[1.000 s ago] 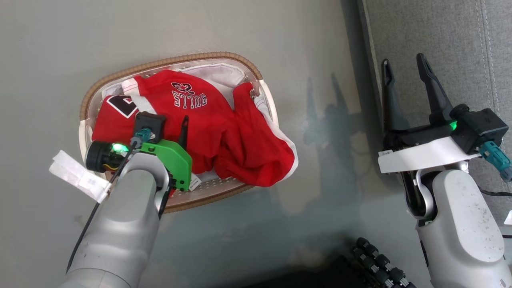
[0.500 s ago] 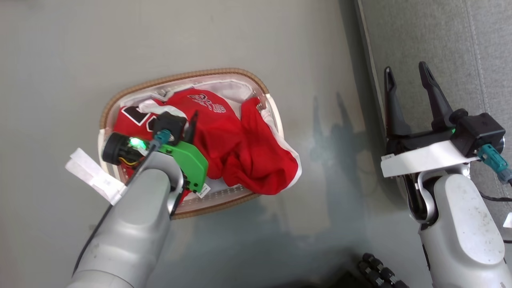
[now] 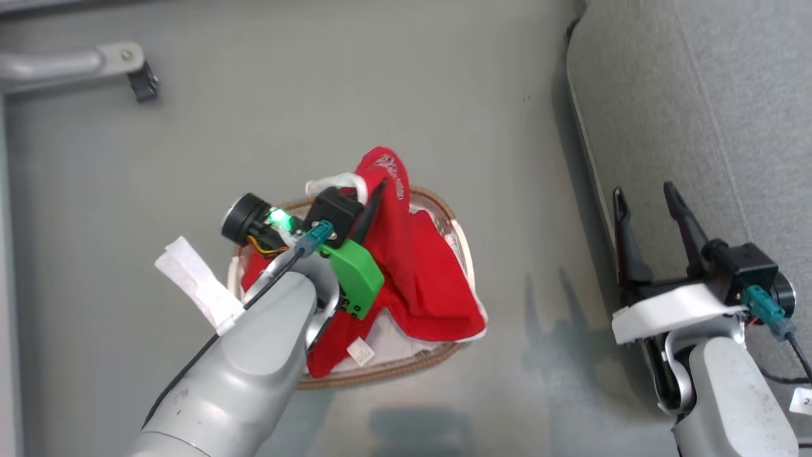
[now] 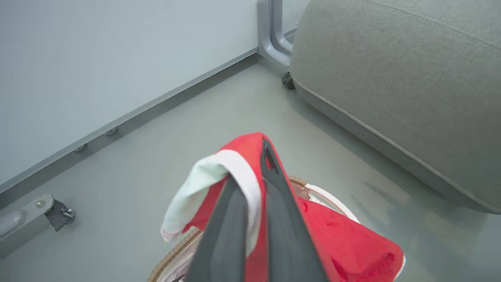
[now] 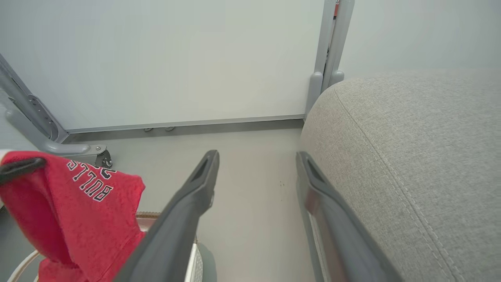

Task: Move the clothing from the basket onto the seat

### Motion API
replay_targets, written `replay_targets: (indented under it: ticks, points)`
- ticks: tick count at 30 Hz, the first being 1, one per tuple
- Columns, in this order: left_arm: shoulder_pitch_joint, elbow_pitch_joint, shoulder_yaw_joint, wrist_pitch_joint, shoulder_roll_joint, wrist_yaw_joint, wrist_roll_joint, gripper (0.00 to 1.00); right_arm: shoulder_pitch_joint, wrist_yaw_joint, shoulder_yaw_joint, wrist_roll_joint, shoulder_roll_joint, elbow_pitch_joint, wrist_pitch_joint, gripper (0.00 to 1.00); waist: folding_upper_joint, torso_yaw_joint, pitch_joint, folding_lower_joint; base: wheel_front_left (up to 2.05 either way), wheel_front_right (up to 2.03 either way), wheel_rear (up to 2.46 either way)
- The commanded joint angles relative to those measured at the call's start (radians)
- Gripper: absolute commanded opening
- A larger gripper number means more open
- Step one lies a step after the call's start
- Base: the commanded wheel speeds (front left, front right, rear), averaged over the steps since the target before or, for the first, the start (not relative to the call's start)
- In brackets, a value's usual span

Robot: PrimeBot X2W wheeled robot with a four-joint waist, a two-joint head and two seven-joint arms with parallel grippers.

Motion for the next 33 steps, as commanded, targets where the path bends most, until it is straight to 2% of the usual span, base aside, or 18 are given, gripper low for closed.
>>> replay_targets:
  ticks: [1, 10, 20, 27, 33]
  points:
    - [0.001, -0.030, -0.023, -0.003, 0.013, -0.004, -0.014, 0.00, 0.031, -0.001, -0.001, -0.002, -0.005, 0.010, -0.002, 1.00, 0.0000, 0.064, -0.182, 0.0001, 0.00, 0.00, 0.00]
    - [-0.140, -0.256, -0.154, 0.080, 0.122, -0.004, -0.145, 0.00, 0.108, -0.001, 0.005, -0.010, -0.005, 0.043, -0.002, 1.00, 0.0000, 0.088, -0.337, 0.0001, 0.00, 0.00, 0.00]
    - [-0.304, -0.397, -0.184, 0.170, 0.241, -0.004, -0.267, 0.00, 0.089, -0.001, 0.062, -0.009, -0.005, 0.035, -0.002, 1.00, 0.0000, 0.063, -0.386, 0.0001, 0.00, 0.00, 0.00]
    - [-0.349, -0.433, -0.203, 0.177, 0.277, -0.004, -0.313, 0.00, 0.041, -0.001, 0.154, 0.004, -0.005, 0.012, -0.002, 1.00, 0.0000, 0.051, -0.394, 0.0001, 0.00, 0.00, 0.00]
    - [-0.343, -0.457, -0.210, 0.172, 0.279, -0.004, -0.334, 0.00, -0.045, -0.001, 0.296, 0.001, -0.005, 0.028, -0.002, 1.00, 0.0000, 0.058, -0.398, 0.0001, 0.00, 0.00, 0.00]
